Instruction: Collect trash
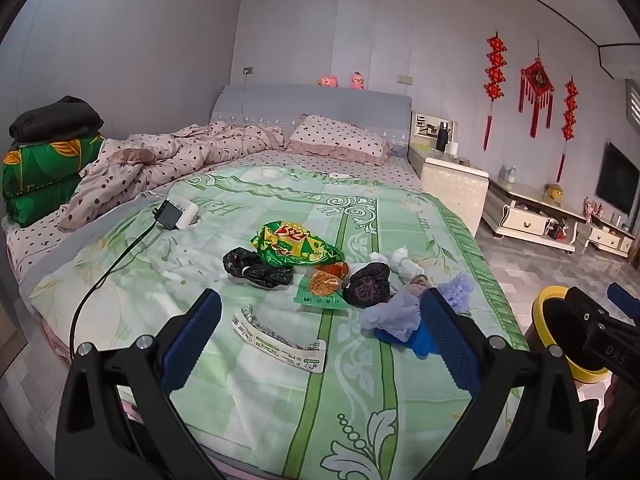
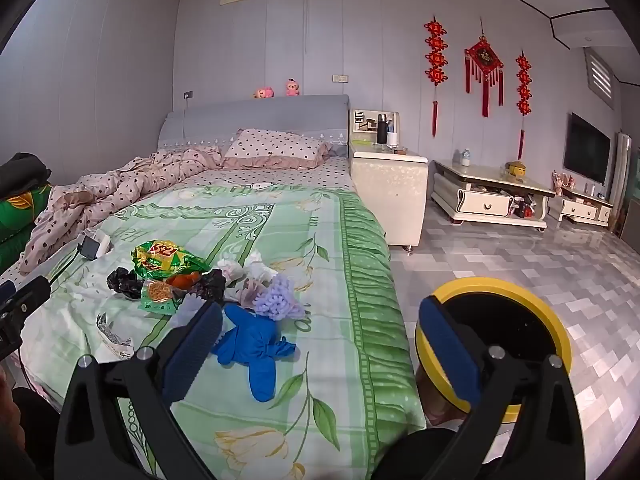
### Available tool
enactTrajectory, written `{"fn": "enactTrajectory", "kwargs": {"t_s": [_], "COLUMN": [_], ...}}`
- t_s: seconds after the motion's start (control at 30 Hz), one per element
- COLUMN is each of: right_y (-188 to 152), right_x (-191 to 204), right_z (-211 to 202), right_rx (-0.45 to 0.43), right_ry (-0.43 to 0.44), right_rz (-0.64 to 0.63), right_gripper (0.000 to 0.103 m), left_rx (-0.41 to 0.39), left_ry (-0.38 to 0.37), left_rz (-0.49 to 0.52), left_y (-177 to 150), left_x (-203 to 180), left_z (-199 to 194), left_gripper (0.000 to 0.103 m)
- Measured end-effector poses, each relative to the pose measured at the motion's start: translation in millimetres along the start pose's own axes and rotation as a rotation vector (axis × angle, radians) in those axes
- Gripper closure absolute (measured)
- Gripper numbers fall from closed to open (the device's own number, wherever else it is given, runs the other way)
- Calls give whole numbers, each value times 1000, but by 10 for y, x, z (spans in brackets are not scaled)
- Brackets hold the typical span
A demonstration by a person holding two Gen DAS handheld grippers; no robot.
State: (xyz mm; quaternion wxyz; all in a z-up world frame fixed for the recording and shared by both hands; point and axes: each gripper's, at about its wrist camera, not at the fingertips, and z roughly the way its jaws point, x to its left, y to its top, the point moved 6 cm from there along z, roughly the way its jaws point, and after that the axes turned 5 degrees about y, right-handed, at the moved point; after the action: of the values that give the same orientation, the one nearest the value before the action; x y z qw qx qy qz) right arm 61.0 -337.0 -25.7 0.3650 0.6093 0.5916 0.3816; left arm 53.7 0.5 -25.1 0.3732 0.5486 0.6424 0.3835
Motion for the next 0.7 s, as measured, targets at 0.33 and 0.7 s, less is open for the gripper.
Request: {"fn": "enactTrajectory", "kwargs": {"t_s": [0.33, 0.7], "right_y": [6, 4], "right_x": [-4, -11], "right_z": [1, 4], "right_rx": [0, 4], "right_ry": [3, 4], "right_rz": [2, 5], "right_gripper": [8, 8], "left_rx": [2, 9], "left_ry": [2, 0], "left_rz": [3, 4], "left_y": [-5, -38], "left_x": [-3, 7], "left_z": [-1, 1], "left_gripper": [7, 7]}}
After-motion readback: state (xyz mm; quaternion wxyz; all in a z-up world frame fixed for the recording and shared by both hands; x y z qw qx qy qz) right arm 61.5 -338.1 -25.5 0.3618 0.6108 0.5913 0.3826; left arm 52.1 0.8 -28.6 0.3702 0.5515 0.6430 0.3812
